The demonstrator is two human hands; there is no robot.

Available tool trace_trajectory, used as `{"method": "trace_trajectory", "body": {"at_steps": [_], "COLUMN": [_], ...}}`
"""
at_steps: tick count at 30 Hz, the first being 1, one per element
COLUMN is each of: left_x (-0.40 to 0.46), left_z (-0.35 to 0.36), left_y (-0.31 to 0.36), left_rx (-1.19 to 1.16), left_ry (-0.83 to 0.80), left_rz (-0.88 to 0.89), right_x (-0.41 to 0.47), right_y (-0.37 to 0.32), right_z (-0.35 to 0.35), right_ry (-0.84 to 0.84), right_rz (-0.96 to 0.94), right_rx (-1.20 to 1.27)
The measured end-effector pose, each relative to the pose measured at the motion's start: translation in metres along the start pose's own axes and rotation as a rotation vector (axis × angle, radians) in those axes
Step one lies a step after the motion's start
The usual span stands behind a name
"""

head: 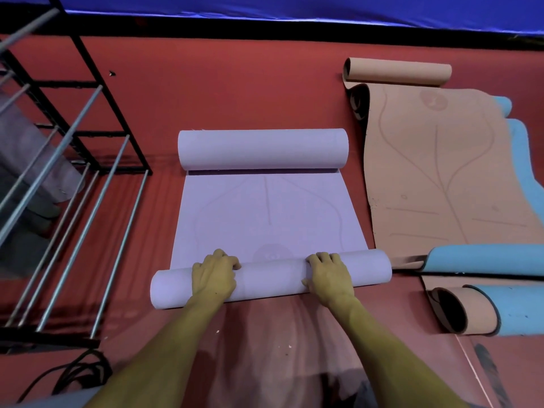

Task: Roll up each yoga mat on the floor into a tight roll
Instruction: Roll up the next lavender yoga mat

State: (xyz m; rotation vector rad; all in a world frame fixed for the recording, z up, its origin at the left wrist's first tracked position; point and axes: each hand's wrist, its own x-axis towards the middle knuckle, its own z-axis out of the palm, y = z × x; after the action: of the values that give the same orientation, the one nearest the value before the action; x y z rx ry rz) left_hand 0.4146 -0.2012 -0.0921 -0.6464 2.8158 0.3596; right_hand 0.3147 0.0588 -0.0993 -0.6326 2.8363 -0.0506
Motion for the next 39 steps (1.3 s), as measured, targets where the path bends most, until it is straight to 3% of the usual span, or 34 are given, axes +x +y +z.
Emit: {"method": "trace_trajectory", "body": {"at_steps": [8, 17, 23, 30, 39], "left_x": [-0.010, -0.014, -0.001, 0.023, 0.017], "left_z": [0.008, 0.007, 0.027, 0.022, -0.005], "left_y": [0.006, 0.017, -0.003, -0.009, -0.016], "left_rx": [0.079, 0.066, 0.240, 0.269, 0.178], "left_ry": [0.078, -0.003, -0.028, -0.024, -0.231], "left_rz": [0.052, -0.052, 0.054, 0.079, 0.128], "right_x": [0.003, 0.008, 0.020, 0.040, 0.025], "right_y": [-0.002, -0.009, -0.009, 0.007, 0.005], "right_z": [0.000, -0.005, 0.005, 0.024, -0.006], "right_ry": [0.020, -0.062, -0.145, 0.037, -0.115], "right_rz": [-0.040, 0.023, 0.009, -0.007, -0.064], "right_rx": [-0.038, -0.023, -0.133, -0.225, -0.257]}}
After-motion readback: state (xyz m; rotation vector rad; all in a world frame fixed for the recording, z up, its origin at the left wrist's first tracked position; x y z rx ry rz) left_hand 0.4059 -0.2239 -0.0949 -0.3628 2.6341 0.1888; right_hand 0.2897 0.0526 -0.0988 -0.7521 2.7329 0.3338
